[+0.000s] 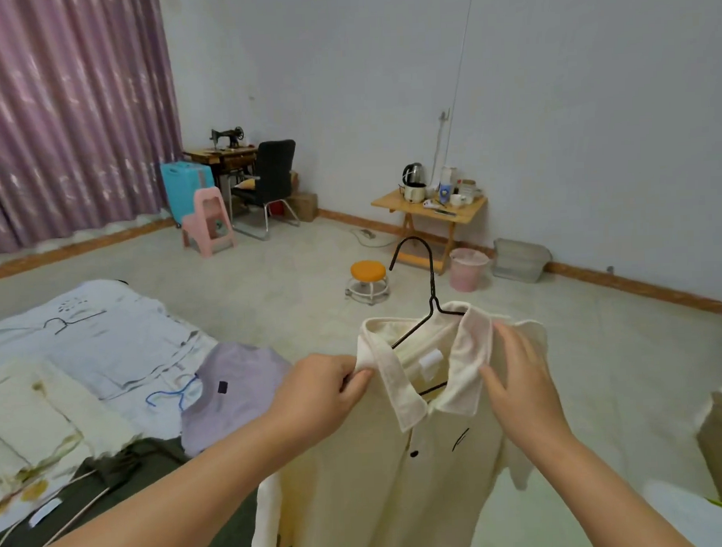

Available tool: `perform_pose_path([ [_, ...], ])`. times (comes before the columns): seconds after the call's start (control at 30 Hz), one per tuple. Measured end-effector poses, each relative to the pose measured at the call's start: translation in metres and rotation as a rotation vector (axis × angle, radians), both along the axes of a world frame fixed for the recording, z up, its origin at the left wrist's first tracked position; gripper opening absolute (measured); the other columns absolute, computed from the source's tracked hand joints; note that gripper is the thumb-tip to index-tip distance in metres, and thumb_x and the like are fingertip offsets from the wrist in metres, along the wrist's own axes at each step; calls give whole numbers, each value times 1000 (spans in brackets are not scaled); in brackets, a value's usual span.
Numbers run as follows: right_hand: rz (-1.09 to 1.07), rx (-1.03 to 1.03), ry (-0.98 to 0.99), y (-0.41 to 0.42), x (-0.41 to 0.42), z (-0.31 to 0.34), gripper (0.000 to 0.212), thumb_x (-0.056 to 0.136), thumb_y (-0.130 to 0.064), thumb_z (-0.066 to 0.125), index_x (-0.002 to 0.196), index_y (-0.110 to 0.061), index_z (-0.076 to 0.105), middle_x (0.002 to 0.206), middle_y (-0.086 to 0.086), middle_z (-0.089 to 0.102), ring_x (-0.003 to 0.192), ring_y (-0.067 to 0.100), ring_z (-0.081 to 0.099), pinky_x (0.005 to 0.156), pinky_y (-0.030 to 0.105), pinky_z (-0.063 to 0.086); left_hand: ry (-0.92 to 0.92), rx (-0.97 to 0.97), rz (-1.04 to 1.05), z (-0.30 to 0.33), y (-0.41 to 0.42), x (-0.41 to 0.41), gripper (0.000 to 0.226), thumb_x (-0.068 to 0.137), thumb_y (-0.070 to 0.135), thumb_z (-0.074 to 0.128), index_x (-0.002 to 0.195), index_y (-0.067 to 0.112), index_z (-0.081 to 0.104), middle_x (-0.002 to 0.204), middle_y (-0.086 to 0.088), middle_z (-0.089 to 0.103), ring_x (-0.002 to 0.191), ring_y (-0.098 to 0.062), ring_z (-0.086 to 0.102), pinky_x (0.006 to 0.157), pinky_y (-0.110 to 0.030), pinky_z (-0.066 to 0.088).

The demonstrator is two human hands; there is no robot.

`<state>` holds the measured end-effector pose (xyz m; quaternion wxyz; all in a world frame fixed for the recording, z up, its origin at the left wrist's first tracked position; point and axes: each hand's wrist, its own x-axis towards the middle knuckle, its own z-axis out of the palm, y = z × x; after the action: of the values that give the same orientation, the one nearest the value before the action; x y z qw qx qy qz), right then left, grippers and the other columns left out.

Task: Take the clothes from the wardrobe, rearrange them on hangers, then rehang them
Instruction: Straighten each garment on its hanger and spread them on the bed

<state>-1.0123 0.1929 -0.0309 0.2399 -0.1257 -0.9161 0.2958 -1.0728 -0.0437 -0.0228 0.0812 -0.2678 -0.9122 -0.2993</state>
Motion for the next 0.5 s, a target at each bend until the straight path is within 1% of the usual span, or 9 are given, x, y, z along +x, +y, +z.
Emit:
perform_pose_path([
  [0.07, 4, 13, -70, 30, -24, -8, 54, 91, -13, 53, 142, -19, 34, 146, -1, 36, 134, 19, 32, 109, 36, 31, 5, 13, 48, 2, 35, -28, 47, 93, 33, 48, 54, 18, 26, 47, 2, 29, 46, -13, 27, 53, -33, 19],
  [0.13, 26, 11, -146, 53, -48, -16, 55, 90, -10, 52, 142, -18, 34, 147, 0, 35, 134, 20, 32, 108, 34, 30, 4, 54, 104, 4, 64, -55, 47, 93, 32, 48, 55, 17, 27, 47, 3, 29, 48, -15, 29, 53, -33, 18],
  [0.17, 49, 4, -179, 63, -61, -20, 54, 91, -9, 51, 142, -18, 34, 147, -1, 35, 134, 20, 33, 106, 32, 30, 4, 78, 136, 4, 76, -69, 46, 94, 32, 48, 55, 16, 30, 48, 3, 30, 50, -18, 31, 54, -34, 18],
  [0.23, 90, 7, -261, 77, -85, -31, 53, 92, -9, 50, 142, -19, 34, 147, -2, 34, 134, 18, 32, 105, 30, 30, -6, 139, 199, 3, 95, -97, 42, 94, 32, 47, 60, 9, 42, 50, 2, 34, 53, -20, 34, 54, -34, 18],
  [0.3, 125, 6, -350, 88, -107, -44, 54, 93, -11, 48, 143, -20, 31, 148, -3, 33, 136, 16, 29, 109, 30, 27, -29, 220, 248, -1, 110, -124, 40, 95, 30, 47, 64, 4, 48, 51, 0, 38, 52, -18, 35, 53, -32, 21],
  [0.37, 156, -10, -428, 96, -128, -56, 53, 94, -12, 47, 144, -20, 30, 148, -3, 33, 137, 16, 28, 111, 29, 25, -47, 289, 296, -5, 122, -151, 40, 95, 27, 47, 61, 7, 45, 50, 2, 36, 48, -13, 33, 49, -27, 22],
  [0.5, 183, -16, -522, 103, -175, -78, 50, 94, -13, 45, 142, -20, 32, 146, -1, 36, 135, 17, 32, 109, 28, 28, -71, 418, 410, -17, 139, -204, 45, 95, 25, 46, 55, 16, 27, 48, 5, 28, 47, -12, 27, 45, -24, 21],
])
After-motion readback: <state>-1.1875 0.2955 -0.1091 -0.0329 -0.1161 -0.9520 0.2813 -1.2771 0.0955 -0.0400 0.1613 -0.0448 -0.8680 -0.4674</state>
